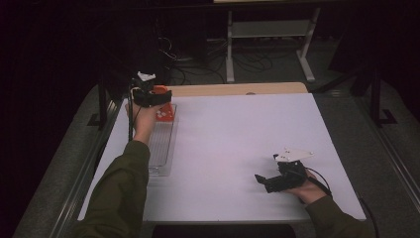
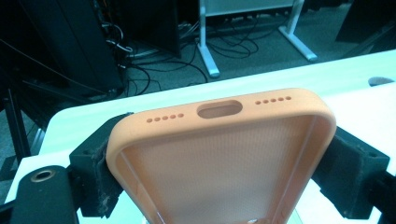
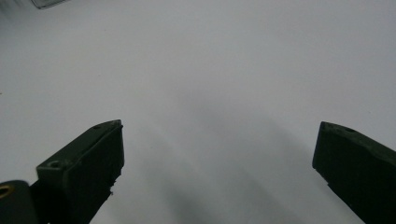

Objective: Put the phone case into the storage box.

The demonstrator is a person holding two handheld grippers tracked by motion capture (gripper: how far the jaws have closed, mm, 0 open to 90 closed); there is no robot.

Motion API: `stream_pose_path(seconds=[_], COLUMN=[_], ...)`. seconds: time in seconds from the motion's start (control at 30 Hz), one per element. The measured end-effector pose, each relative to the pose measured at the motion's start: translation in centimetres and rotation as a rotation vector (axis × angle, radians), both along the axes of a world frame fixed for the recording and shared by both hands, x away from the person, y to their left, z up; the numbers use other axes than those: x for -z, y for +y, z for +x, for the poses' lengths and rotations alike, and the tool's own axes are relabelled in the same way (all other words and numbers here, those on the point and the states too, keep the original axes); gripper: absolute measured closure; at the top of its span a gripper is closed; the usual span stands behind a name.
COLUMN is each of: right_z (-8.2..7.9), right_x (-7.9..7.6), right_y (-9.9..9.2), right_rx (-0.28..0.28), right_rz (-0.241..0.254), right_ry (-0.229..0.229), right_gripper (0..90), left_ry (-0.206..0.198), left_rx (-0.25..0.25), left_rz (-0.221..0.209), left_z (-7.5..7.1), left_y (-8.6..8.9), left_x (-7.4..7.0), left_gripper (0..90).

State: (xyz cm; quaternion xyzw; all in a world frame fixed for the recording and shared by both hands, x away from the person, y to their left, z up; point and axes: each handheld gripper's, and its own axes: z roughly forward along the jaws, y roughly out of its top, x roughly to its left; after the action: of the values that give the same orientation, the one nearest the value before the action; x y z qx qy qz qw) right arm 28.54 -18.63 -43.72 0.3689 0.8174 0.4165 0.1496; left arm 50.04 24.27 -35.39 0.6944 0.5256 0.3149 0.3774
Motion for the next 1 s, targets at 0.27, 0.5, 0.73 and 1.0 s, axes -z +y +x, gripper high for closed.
stream_pose_path(seconds=[0.27,0.5,0.73,1.0], right_z=[0.0,0.0,0.0,0.0], right_x=[0.0,0.0,0.0,0.0], right_y=[0.0,0.0,0.0,0.0], right_rx=[0.001,-0.001,0.005,0.000], right_rz=[0.003,-0.001,0.005,0.000], right_ry=[0.002,-0.001,0.000,-0.004], right_gripper=[1.2,1.2,1.2,1.2], left_ry=[0.019,0.039,0.033,0.019], left_rx=[-0.005,-0.001,0.001,0.002], left_rz=[0.026,0.034,0.055,0.046], left_z=[0.1,0.2,0.3,0.4], left_y=[-0.1,0.0,-0.2,-0.4], left_x=[0.5,1.1,1.2,1.3], left_gripper=[13.8,13.7,13.5,13.3])
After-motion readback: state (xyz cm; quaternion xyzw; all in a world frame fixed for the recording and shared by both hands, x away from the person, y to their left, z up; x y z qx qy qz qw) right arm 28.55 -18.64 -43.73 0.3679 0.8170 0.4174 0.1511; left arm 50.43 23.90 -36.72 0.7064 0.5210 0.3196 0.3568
